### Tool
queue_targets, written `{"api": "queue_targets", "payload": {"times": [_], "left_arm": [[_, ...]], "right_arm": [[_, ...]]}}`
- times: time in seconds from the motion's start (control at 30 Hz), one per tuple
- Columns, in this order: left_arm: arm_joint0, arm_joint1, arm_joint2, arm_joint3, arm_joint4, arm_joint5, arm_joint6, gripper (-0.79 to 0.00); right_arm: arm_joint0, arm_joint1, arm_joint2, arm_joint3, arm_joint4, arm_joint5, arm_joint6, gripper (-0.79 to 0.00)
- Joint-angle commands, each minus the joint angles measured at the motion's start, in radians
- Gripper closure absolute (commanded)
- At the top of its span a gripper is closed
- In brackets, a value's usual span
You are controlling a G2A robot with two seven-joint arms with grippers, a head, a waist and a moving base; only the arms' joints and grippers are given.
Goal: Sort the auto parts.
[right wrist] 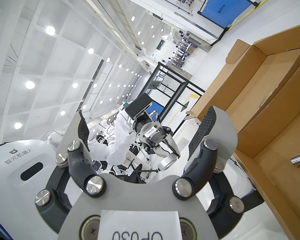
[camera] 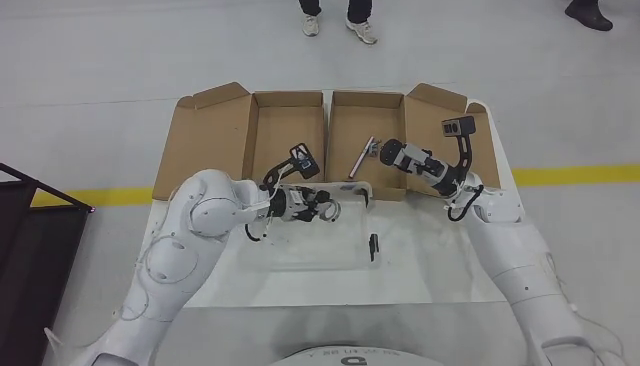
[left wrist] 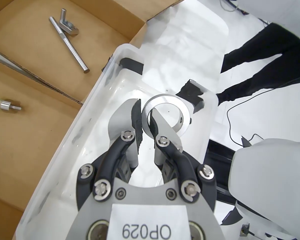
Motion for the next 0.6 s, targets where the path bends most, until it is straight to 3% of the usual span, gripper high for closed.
{"api": "queue_targets", "payload": {"times": [0.0, 0.1, 0.33, 0.57], "left_arm": [[0.010, -0.001, 0.002, 0.000, -0.056, 0.002, 0.046, 0.000], [0.011, 0.003, -0.020, 0.001, -0.184, 0.007, 0.063, 0.000], [0.013, 0.025, -0.106, 0.030, -0.548, -0.001, -0.013, 0.000], [-0.006, 0.033, -0.129, 0.159, -1.063, 0.037, -0.144, 0.000]], "right_arm": [[0.000, 0.000, 0.000, 0.000, 0.000, 0.000, 0.000, -0.785], [0.000, 0.000, 0.000, 0.000, 0.000, 0.000, 0.000, -0.785], [0.000, 0.000, 0.000, 0.000, 0.000, 0.000, 0.000, -0.785], [0.000, 0.000, 0.000, 0.000, 0.000, 0.000, 0.000, -0.785]]}}
